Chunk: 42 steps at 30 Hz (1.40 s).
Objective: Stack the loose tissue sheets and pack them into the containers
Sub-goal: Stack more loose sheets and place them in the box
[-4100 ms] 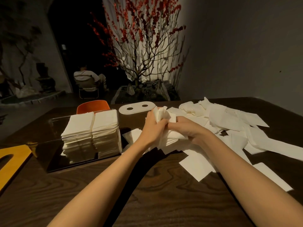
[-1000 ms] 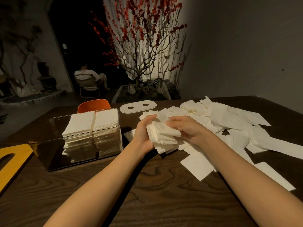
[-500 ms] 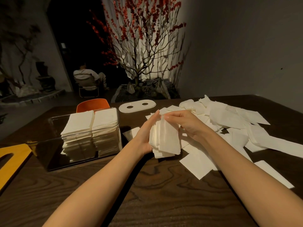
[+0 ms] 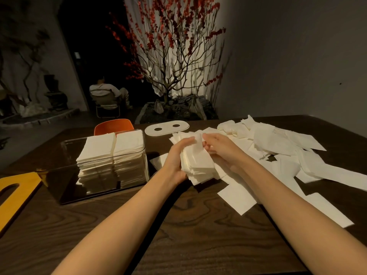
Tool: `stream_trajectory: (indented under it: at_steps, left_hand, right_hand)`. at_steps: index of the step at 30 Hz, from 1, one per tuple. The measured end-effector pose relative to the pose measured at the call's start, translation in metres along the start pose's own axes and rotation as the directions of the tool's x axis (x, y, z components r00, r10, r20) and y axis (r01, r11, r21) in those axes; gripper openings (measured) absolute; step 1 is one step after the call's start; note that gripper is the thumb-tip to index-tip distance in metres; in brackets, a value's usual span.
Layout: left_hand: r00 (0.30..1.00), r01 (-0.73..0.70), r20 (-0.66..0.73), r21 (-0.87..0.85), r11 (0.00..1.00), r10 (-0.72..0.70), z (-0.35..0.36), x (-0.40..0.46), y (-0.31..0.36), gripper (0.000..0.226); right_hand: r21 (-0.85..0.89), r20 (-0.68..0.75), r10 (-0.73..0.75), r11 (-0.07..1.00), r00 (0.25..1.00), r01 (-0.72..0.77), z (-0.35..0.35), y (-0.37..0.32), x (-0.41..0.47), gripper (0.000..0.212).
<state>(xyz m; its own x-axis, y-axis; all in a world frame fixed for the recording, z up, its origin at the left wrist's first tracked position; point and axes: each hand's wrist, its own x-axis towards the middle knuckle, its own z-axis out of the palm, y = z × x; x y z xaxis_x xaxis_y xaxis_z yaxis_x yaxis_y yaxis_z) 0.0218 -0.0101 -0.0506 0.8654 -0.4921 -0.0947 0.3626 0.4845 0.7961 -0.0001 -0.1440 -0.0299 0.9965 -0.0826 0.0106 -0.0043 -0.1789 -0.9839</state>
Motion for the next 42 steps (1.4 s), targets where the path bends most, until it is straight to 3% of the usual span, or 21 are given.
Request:
stream_trajectory:
  at_steps: [3,5,9,12,16,20,25,28,30,32,35,37,40,42]
  left_hand:
    - [0.994,-0.097,-0.059,-0.084,0.992,0.092,-0.001,-0.003,0.003,0.023]
    - [0.988,-0.138,-0.080,-0.092,0.986,0.131,0.000,-0.006,0.004,0.030]
    - [0.984,-0.151,-0.104,-0.051,0.987,0.146,0.001,-0.016,0.001,0.023]
    - [0.985,-0.150,-0.096,-0.047,0.988,0.145,0.000,-0.025,-0.003,0.016]
    - [0.989,-0.134,-0.069,-0.061,0.989,0.130,-0.007,-0.036,-0.007,0.017]
    - [0.993,-0.104,-0.054,-0.045,0.994,0.102,-0.018,-0.043,-0.009,0.025]
    - [0.983,-0.164,-0.038,0.291,0.943,0.182,-0.031,-0.042,-0.006,0.041]
    - [0.966,-0.199,-0.049,0.487,0.850,0.255,-0.038,-0.040,-0.006,0.053]
    - [0.953,-0.221,-0.046,0.576,0.787,0.301,-0.040,-0.041,-0.008,0.040]
    - [0.928,-0.274,0.025,0.721,0.637,0.371,-0.040,-0.044,-0.010,0.041]
    - [0.905,-0.287,0.079,0.839,0.462,0.418,-0.038,-0.045,-0.014,0.064]
    - [0.908,-0.233,0.017,0.851,0.471,0.418,-0.036,-0.045,-0.014,0.074]
    - [0.910,-0.176,-0.058,0.843,0.509,0.411,-0.038,-0.044,-0.014,0.083]
    - [0.907,-0.172,-0.080,0.826,0.537,0.413,-0.038,-0.046,-0.015,0.085]
  right_hand:
    - [0.120,0.218,0.190,0.968,0.957,-0.220,0.001,-0.002,-0.008,0.032]
    - [0.110,0.316,0.230,0.955,0.920,-0.276,0.001,-0.001,-0.013,0.023]
    - [0.189,0.371,0.242,0.926,0.897,-0.328,0.001,0.002,-0.024,0.032]
    - [0.359,0.379,0.271,0.838,0.885,-0.411,0.007,0.009,-0.031,0.030]
    - [0.540,0.451,0.233,0.698,0.862,-0.471,0.018,0.023,-0.037,0.062]
    - [0.520,0.411,0.209,0.746,0.888,-0.416,0.017,0.025,-0.041,0.041]
    - [0.495,0.233,0.215,0.814,0.948,-0.306,0.011,0.024,-0.036,0.018]
    - [0.423,0.161,0.084,0.894,0.983,-0.145,0.005,0.031,-0.032,0.027]
    - [0.377,0.105,0.003,0.925,0.994,-0.043,0.003,0.036,-0.031,0.033]
    - [0.311,0.056,-0.061,0.949,0.997,0.041,0.002,0.039,-0.030,0.036]
    - [0.251,0.031,-0.108,0.963,0.994,0.097,0.002,0.041,-0.030,0.037]
    - [0.233,0.028,-0.096,0.969,0.995,0.087,0.004,0.040,-0.034,0.031]
    - [0.225,-0.006,-0.093,0.970,0.996,0.092,0.009,0.040,-0.034,0.048]
    - [0.191,-0.078,-0.108,0.974,0.991,0.121,0.010,0.041,-0.032,0.037]
